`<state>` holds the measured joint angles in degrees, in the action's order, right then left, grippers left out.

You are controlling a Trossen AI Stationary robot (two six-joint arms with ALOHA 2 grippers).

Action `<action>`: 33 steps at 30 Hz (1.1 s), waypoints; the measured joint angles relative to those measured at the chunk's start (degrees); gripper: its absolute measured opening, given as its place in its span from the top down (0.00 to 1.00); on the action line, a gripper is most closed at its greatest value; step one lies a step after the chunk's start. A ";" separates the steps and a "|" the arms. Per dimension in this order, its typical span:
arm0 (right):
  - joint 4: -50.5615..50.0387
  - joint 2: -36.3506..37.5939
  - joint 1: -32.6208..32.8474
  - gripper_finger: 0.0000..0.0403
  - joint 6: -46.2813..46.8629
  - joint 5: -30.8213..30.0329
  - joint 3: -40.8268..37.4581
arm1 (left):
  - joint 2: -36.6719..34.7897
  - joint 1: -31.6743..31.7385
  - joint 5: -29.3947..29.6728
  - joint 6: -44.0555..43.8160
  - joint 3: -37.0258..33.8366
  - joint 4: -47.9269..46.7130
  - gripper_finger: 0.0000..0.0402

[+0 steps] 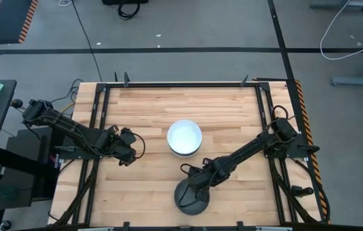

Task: Nest bowls inside each other
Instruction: Stack the dark gray bowl on top of the stacked bowls

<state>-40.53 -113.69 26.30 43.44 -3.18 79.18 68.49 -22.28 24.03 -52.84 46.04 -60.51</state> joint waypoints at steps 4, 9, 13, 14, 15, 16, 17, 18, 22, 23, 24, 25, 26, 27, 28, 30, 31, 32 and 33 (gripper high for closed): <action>0.00 0.00 0.02 0.91 -0.13 0.00 0.00 | 0.00 0.00 -0.02 0.02 0.00 -0.02 0.86; 0.07 0.11 -0.03 0.98 -1.94 0.09 0.00 | 0.00 0.00 -0.01 0.04 0.00 -0.02 0.86; 0.07 0.11 -0.33 0.97 -4.32 -0.37 0.00 | 0.00 -0.02 0.00 0.06 0.00 -0.02 0.85; 0.07 0.11 -0.34 0.98 -5.03 -0.76 0.00 | 0.00 0.00 0.00 0.05 0.00 -0.02 0.85; 0.06 0.29 -0.37 0.98 -5.80 -0.96 0.00 | 0.00 0.00 0.00 0.07 0.00 -0.02 0.85; 0.04 0.41 -0.43 0.98 -6.46 -1.25 0.01 | 0.00 -0.02 0.00 0.06 0.00 -0.02 0.85; 0.04 0.51 -0.56 0.98 -6.83 -1.61 0.05 | 0.00 -0.02 0.15 0.06 0.00 -0.02 0.85; -0.05 0.75 -0.70 0.98 -7.06 -2.04 0.07 | 0.00 -0.02 0.28 0.07 0.00 -0.01 0.86; -0.80 2.23 -1.04 0.99 -8.79 -4.32 0.24 | 0.02 -0.02 0.39 0.07 0.00 0.04 0.87; -0.91 2.76 -1.07 0.99 -9.09 -4.79 0.24 | 0.00 -0.02 0.39 0.07 0.00 0.04 0.87; -0.94 3.49 -1.17 0.99 -9.27 -5.47 0.24 | 0.02 -0.02 0.39 0.07 0.00 0.12 0.87; -1.10 4.25 -1.32 0.99 -9.49 -6.32 0.24 | 0.02 -0.02 0.39 0.07 0.00 0.13 0.87; -1.12 5.20 -1.51 0.99 -10.11 -6.92 0.24 | 0.02 -0.02 0.39 0.07 0.00 0.13 0.87; -1.29 6.22 -1.53 0.99 -10.66 -7.79 0.24 | 0.02 -0.02 0.39 0.09 0.00 0.15 0.86; -1.48 7.16 -1.64 0.99 -10.91 -8.72 0.26 | 0.02 -0.02 0.39 0.22 0.00 0.15 0.86; -1.50 9.27 -2.15 0.99 -11.89 -10.01 0.26 | 0.02 -0.02 0.41 0.98 0.00 0.44 0.85; -1.49 10.41 -2.45 0.99 -12.24 -10.50 0.26 | 0.02 -0.02 0.42 1.05 0.00 0.57 0.85; -1.46 11.53 -2.85 0.99 -12.58 -11.11 0.26 | 0.02 -0.02 0.60 1.03 0.00 0.52 0.85; -1.46 12.67 -3.39 0.99 -12.96 -11.56 0.27 | 0.02 -0.02 0.79 1.05 0.00 0.52 0.85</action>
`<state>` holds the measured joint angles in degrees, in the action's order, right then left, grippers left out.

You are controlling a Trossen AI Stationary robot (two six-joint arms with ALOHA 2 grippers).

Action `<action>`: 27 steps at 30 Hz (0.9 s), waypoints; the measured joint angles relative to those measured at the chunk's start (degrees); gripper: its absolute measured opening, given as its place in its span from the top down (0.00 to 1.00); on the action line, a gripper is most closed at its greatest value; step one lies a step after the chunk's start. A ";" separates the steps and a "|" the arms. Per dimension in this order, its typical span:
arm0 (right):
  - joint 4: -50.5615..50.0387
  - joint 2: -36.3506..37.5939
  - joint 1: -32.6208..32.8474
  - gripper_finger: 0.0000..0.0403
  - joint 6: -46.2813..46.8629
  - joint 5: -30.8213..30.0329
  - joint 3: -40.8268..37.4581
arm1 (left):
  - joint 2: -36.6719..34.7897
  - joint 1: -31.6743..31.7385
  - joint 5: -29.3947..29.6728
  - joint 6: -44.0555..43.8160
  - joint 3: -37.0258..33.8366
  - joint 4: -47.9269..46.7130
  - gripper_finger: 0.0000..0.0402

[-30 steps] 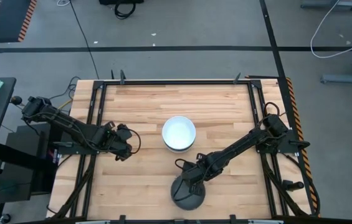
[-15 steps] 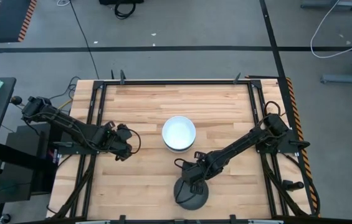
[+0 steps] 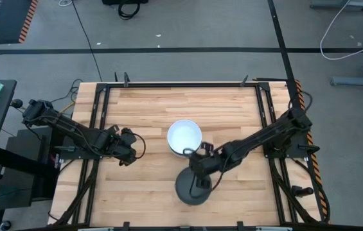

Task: Nest bowls inside each other
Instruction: Stack the dark gray bowl on top of the stacked bowls

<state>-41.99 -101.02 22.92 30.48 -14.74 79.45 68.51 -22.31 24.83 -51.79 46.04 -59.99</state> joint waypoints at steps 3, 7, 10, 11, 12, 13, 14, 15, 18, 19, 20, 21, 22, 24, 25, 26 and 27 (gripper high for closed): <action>0.02 3.16 -2.15 0.99 -1.34 -1.30 0.02 | 0.00 0.02 0.39 1.21 0.00 0.03 0.87; 0.03 6.94 -6.65 0.99 -3.27 -1.66 0.02 | 0.00 0.91 0.67 2.10 0.00 0.04 0.88; 0.02 9.07 -10.87 0.99 -4.41 -1.36 0.04 | 0.00 2.63 0.71 3.67 0.00 0.04 0.87; 0.02 9.66 -12.37 0.99 -4.97 -0.86 0.04 | 0.00 3.36 0.69 4.37 0.00 0.04 0.87; 0.02 10.21 -13.84 0.99 -5.30 -0.55 0.04 | 0.00 4.10 0.69 4.82 0.00 0.09 0.87; 0.04 10.72 -15.26 0.99 -5.77 -0.17 0.04 | 0.00 4.83 0.69 5.43 0.00 0.14 0.86; 0.04 11.15 -16.69 0.99 -6.20 0.52 0.04 | 0.00 5.57 0.71 5.94 0.00 0.17 0.86; 0.04 11.45 -18.15 0.99 -6.54 1.24 0.04 | 0.00 6.31 0.71 6.50 0.00 0.17 0.86; -0.72 11.29 -22.19 0.99 -7.57 2.97 0.70 | 0.00 8.26 0.69 8.54 0.00 0.20 0.86; -1.24 10.81 -23.41 0.99 -8.12 3.64 1.37 | 0.00 8.80 0.69 9.07 0.00 0.17 0.87; -1.57 10.18 -24.59 0.99 -8.49 4.33 2.20 | 0.00 9.40 0.69 9.79 0.00 0.20 0.87; -2.08 9.29 -25.66 0.99 -8.76 4.87 3.25 | 0.00 9.93 0.66 10.44 0.00 0.20 0.87; -2.54 8.45 -26.58 0.99 -9.46 5.38 4.21 | 0.00 10.52 0.68 10.89 0.00 0.19 0.88; -3.64 6.49 -28.12 0.99 -10.43 6.62 6.35 | 0.00 11.72 0.67 12.14 0.00 0.20 0.88; -4.45 5.51 -28.68 0.99 -10.74 7.15 7.67 | 0.00 12.29 0.67 12.55 0.00 0.17 0.89; -5.78 4.49 -29.15 0.99 -10.92 7.41 9.12 | 0.00 12.86 0.67 13.23 0.00 0.17 0.89; -7.72 3.44 -29.51 0.99 -11.07 7.60 10.66 | 0.00 13.44 0.65 13.68 0.00 0.20 0.89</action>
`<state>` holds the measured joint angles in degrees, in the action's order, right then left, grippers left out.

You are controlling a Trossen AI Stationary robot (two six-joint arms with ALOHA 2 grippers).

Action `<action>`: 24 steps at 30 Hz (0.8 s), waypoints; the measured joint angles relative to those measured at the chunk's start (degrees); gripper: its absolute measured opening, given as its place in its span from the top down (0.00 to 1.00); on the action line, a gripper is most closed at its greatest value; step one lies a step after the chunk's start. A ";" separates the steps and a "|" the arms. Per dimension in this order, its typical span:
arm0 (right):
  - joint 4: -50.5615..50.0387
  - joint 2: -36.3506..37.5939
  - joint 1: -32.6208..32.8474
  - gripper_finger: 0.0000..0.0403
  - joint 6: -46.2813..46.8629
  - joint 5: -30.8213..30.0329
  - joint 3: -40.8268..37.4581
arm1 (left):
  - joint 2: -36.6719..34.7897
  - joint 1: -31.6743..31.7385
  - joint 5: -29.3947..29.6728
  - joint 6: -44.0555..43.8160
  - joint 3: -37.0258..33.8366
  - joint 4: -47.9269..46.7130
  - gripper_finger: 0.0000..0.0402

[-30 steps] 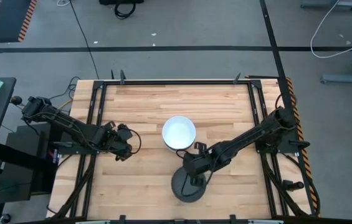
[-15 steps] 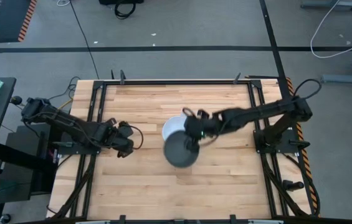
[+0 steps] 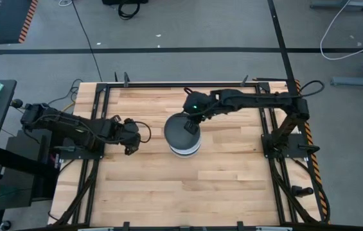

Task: Nest bowls inside each other
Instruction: Stack the dark gray bowl on top of the stacked bowls

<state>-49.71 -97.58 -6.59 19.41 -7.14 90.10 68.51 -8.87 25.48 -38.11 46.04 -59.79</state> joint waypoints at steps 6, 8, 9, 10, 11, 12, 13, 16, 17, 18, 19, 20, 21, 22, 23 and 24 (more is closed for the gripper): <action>-9.83 -5.80 -0.57 0.99 -0.01 -0.01 7.96 | 0.00 3.24 0.01 3.04 0.00 -0.04 0.88; -10.75 -7.16 -0.55 0.99 -0.05 0.12 9.81 | 0.00 4.20 0.00 3.37 0.00 -0.04 0.88; -10.85 -7.66 -0.55 0.99 -0.07 0.14 10.30 | 0.00 4.70 0.00 3.48 0.00 -0.05 0.88; -10.95 -8.17 -0.58 0.99 -0.07 0.21 10.64 | 0.00 5.12 -0.03 3.60 0.00 -0.05 0.89; -10.95 -8.59 -0.80 0.99 -0.07 0.53 10.76 | 0.00 5.52 -0.04 4.19 0.00 -0.05 0.89; -11.09 -8.91 -1.07 1.00 -0.07 1.13 10.78 | 0.00 5.86 -0.07 4.60 0.00 -0.04 0.89; -11.49 -9.37 -1.33 1.00 0.03 1.64 10.78 | 0.00 6.13 -0.07 4.77 0.00 -0.07 0.90; -12.95 -10.90 -2.01 1.00 0.00 1.71 10.78 | 0.00 6.80 -0.09 4.91 0.00 -0.09 0.91; -13.26 -11.43 -2.31 1.00 -0.05 1.71 10.78 | 0.00 6.92 -0.09 4.97 0.00 -0.07 0.91; -13.42 -11.86 -2.54 1.00 -0.06 1.69 10.78 | 0.00 7.02 -0.09 4.97 0.00 -0.07 0.91; -13.45 -12.21 -2.79 1.00 -0.05 1.73 10.78 | 0.00 7.21 -0.15 5.34 0.00 -0.07 0.91; -13.49 -12.45 -3.01 1.00 -0.08 1.95 10.78 | 0.00 7.32 -0.22 5.65 0.00 -0.03 0.91; -13.65 -12.63 -3.22 1.00 -0.10 2.29 10.78 | 0.00 7.45 -0.24 5.83 0.00 -0.03 0.91; -13.75 -12.89 -3.38 1.00 -0.10 2.54 10.78 | -0.01 7.55 -0.24 5.82 0.00 -0.07 0.91; -13.75 -13.07 -3.52 1.00 -0.12 2.78 10.78 | 0.00 7.71 -0.23 5.83 0.00 -0.03 0.91; -13.87 -13.20 -3.56 1.00 -0.12 3.04 10.78 | 0.00 7.81 -0.22 5.84 0.00 -0.03 0.90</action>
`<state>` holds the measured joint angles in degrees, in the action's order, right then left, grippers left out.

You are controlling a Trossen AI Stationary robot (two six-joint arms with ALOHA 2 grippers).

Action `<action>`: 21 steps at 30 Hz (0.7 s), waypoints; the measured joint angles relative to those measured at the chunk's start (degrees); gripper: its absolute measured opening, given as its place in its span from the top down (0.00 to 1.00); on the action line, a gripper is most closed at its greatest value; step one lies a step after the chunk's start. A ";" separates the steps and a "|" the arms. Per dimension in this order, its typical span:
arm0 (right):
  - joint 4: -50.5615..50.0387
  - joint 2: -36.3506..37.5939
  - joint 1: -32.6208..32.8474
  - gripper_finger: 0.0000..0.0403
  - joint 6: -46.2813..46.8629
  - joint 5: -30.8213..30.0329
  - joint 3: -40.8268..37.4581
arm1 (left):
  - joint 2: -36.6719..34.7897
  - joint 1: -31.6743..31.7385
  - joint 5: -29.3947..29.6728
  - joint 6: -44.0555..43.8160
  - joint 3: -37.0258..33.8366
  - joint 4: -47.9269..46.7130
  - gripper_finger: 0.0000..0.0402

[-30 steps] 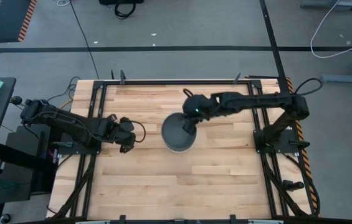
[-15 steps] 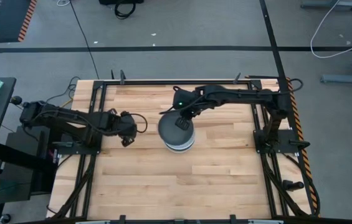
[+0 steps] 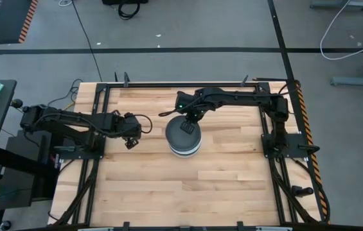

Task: Nest bowls inside each other
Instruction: Stack the dark gray bowl on top of the stacked bowls

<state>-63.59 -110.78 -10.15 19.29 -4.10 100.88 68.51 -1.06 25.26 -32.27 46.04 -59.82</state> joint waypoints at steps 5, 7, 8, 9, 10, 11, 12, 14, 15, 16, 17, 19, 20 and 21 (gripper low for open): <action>-0.75 -0.16 0.05 1.00 0.16 0.50 0.00 | 0.00 0.00 0.00 0.00 0.00 0.00 0.91; -0.67 -0.13 0.15 0.99 0.39 1.26 0.00 | 0.00 0.00 -0.01 0.01 0.00 0.02 0.92; -0.86 -0.13 0.18 0.99 0.55 1.89 0.00 | 0.00 0.00 -0.02 0.02 0.00 0.00 0.92; -1.30 -0.13 0.28 0.99 0.61 2.36 0.00 | -0.02 0.00 0.00 0.00 0.00 0.00 0.93; -1.84 -0.13 0.43 1.00 0.71 2.46 0.00 | -0.02 0.00 0.00 0.00 0.00 0.03 0.93; -2.04 -0.13 0.54 1.00 0.70 2.47 0.00 | -0.02 0.00 0.00 0.00 0.00 0.05 0.94; -2.25 -0.13 0.56 1.00 0.70 2.64 0.00 | -0.01 0.00 -0.01 0.02 0.00 0.05 0.94; -2.90 -0.13 0.57 1.00 1.09 3.43 0.00 | 0.00 0.00 0.00 0.02 0.00 0.07 0.94; -2.95 -0.13 0.57 0.99 1.32 3.96 0.00 | -0.02 0.00 0.00 0.02 0.00 0.07 0.94; -3.01 -0.13 0.57 0.99 1.55 4.13 0.00 | -0.01 0.00 -0.02 0.02 0.00 0.07 0.94; -3.13 -0.13 0.58 0.99 1.72 4.25 0.00 | 0.00 0.00 0.00 0.02 0.01 0.07 0.93; -3.17 -0.13 0.57 0.99 2.20 4.65 0.00 | -0.02 0.00 -0.02 0.02 0.00 0.07 0.93; -3.17 -0.13 0.57 0.99 2.71 4.84 -0.01 | 0.00 0.00 0.00 0.02 0.00 0.07 0.93; -3.15 -0.13 0.57 0.99 3.05 5.03 0.00 | -0.01 0.00 0.00 0.02 0.00 0.07 0.93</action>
<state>-66.74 -110.91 -9.58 22.34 0.92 100.88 68.50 -1.06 25.26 -32.25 46.04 -59.75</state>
